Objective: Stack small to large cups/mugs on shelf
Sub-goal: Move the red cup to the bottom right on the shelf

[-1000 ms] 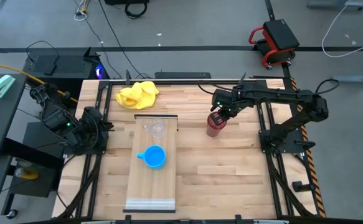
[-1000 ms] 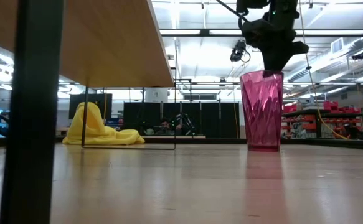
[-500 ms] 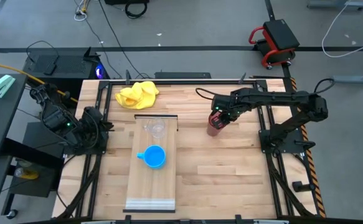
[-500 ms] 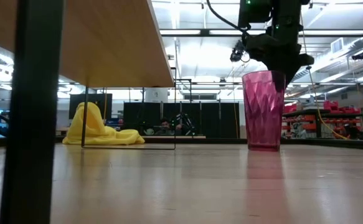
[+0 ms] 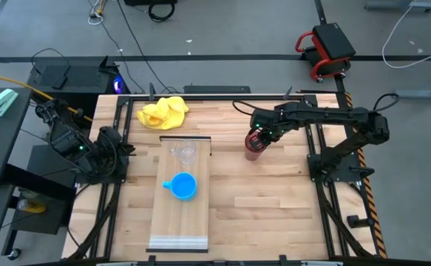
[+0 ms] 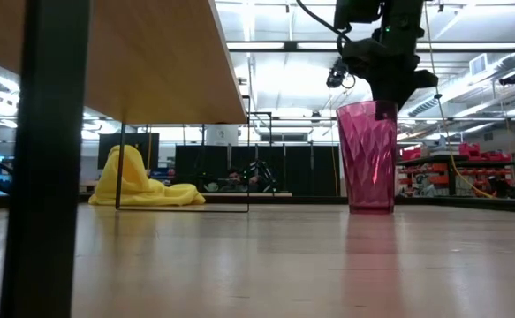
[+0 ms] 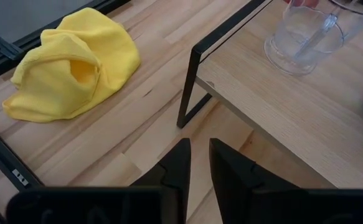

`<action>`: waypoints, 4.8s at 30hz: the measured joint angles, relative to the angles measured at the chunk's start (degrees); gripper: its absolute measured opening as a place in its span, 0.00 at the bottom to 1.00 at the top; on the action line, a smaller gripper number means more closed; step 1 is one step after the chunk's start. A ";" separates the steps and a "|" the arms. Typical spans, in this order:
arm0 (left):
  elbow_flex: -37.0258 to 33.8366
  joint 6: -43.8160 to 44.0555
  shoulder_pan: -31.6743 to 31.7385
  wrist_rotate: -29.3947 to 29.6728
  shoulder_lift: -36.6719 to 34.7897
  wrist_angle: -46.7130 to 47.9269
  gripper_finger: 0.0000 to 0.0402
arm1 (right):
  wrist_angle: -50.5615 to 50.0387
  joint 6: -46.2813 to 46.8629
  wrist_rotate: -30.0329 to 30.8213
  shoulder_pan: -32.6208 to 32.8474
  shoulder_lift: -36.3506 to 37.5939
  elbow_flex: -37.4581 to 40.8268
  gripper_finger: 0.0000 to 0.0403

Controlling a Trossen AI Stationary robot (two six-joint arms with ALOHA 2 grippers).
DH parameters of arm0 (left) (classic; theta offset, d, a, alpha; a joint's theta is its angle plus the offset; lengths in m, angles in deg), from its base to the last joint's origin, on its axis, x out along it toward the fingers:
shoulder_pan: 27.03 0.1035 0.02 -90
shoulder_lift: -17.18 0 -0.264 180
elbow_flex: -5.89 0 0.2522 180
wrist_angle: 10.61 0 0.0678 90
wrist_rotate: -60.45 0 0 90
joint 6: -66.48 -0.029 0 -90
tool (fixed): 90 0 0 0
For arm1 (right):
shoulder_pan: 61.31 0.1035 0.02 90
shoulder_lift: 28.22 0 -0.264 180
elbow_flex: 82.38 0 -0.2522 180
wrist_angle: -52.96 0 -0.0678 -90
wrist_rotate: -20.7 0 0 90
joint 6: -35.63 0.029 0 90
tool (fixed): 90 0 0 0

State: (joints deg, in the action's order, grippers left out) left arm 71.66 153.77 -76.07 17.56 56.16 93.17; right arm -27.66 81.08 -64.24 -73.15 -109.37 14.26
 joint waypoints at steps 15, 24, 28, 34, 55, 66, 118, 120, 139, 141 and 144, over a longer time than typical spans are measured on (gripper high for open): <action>-0.02 0.02 -0.01 0.00 0.00 0.00 0.15 | -0.82 1.53 0.44 -0.04 0.00 -0.02 0.15; -0.01 0.01 -0.02 0.76 0.00 0.00 0.13 | -0.68 0.20 0.42 0.01 0.04 -0.13 0.03; -0.02 0.00 -0.02 0.92 0.00 0.00 0.13 | -4.24 0.19 0.42 2.32 0.09 -2.12 0.02; -0.02 -1.22 -0.02 1.29 0.00 -0.02 0.12 | -12.75 7.10 0.39 11.12 0.14 -12.82 0.01; -0.02 -1.33 0.00 1.77 0.00 0.00 0.09 | -15.25 33.73 2.01 46.97 -24.51 -39.18 0.01; -0.02 -0.94 -0.02 1.75 0.00 0.00 0.06 | -23.12 27.41 2.90 45.31 -34.60 -61.96 0.01; -0.02 -27.56 -0.02 -0.89 0.00 -26.64 0.12 | -22.05 14.25 1.95 40.53 -33.73 -50.88 0.01; -0.02 -27.54 -0.02 -0.89 0.00 -26.60 0.11 | -21.74 13.80 2.03 40.27 -33.73 -50.88 0.01; -0.04 -12.47 0.00 -20.99 4.32 -13.17 0.10 | -23.40 11.42 3.69 38.42 -33.73 -50.86 0.01; -0.74 -11.45 -0.02 -22.47 4.97 -13.25 0.11 | -23.16 10.91 5.29 37.92 -33.51 -50.86 0.01; -3.65 -11.39 -0.02 -22.90 4.79 -16.04 0.11 | -23.00 9.86 4.79 36.90 -33.09 -50.30 0.01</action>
State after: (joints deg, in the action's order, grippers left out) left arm 68.01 142.38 -76.09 -5.34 60.95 77.14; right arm -50.67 90.94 -59.46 -36.25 -142.46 -36.04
